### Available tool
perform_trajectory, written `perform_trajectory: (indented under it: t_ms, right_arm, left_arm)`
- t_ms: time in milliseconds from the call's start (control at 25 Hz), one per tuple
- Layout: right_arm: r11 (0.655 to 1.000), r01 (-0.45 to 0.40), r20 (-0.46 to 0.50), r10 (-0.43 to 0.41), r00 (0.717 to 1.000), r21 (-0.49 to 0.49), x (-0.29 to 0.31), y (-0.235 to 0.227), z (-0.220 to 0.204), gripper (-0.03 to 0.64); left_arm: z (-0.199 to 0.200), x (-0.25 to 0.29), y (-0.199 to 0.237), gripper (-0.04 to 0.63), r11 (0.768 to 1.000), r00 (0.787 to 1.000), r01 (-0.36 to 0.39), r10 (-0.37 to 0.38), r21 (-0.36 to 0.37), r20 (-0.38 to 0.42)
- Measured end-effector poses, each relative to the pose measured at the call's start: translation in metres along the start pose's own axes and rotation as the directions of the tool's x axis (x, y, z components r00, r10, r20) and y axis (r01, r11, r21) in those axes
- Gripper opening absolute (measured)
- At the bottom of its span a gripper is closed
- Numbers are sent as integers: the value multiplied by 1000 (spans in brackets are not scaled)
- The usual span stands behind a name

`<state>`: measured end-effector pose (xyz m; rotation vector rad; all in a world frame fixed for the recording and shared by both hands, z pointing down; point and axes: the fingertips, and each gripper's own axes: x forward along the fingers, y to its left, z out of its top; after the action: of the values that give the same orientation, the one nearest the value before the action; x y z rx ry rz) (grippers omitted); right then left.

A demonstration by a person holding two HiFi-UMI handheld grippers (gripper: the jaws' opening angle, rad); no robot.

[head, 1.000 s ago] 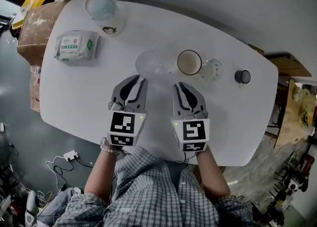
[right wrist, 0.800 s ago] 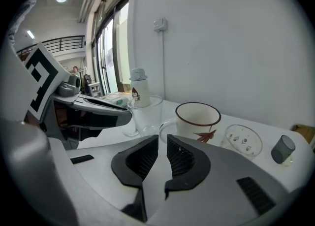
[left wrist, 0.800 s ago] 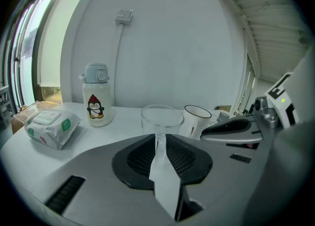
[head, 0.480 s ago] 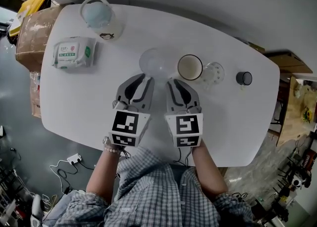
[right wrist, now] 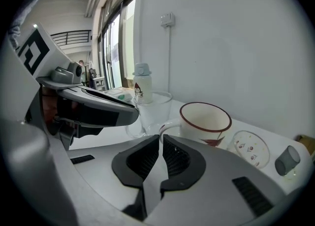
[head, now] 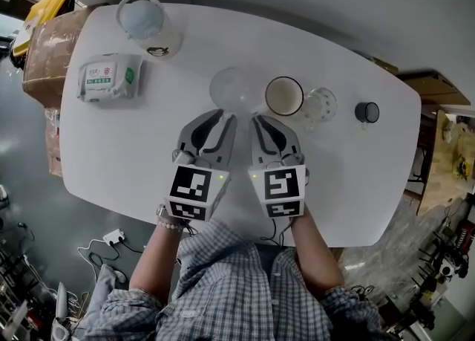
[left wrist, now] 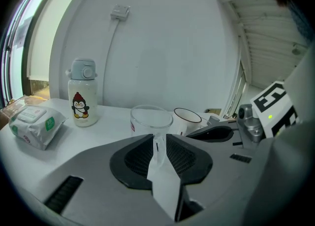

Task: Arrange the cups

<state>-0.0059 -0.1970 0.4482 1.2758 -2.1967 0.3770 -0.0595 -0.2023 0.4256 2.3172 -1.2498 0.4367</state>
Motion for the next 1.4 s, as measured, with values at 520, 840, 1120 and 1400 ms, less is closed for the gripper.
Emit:
perform_trajectory:
  t_ms: [520,840,1120,1400]
  right_arm:
    - [995,47,30,-50,998,88,9,-1,4,46]
    - [999,-49,-3,49,999,11,0,5,0,40]
    - [998,21,21,-23,1000,67,-6,0,-2,41]
    - [986,93,39,-99,994,141,14,1,5,72]
  left_arm:
    - [10,-7,-10,75,999,1000,13,-14,51,28]
    - [7,-15,4,75,1000,1000,-1,0,28,25]
    - [5,-17,2,75,999,1000,-5,4,37,20]
    - [3,-22,6,75,999,1000,-10,10,43,12]
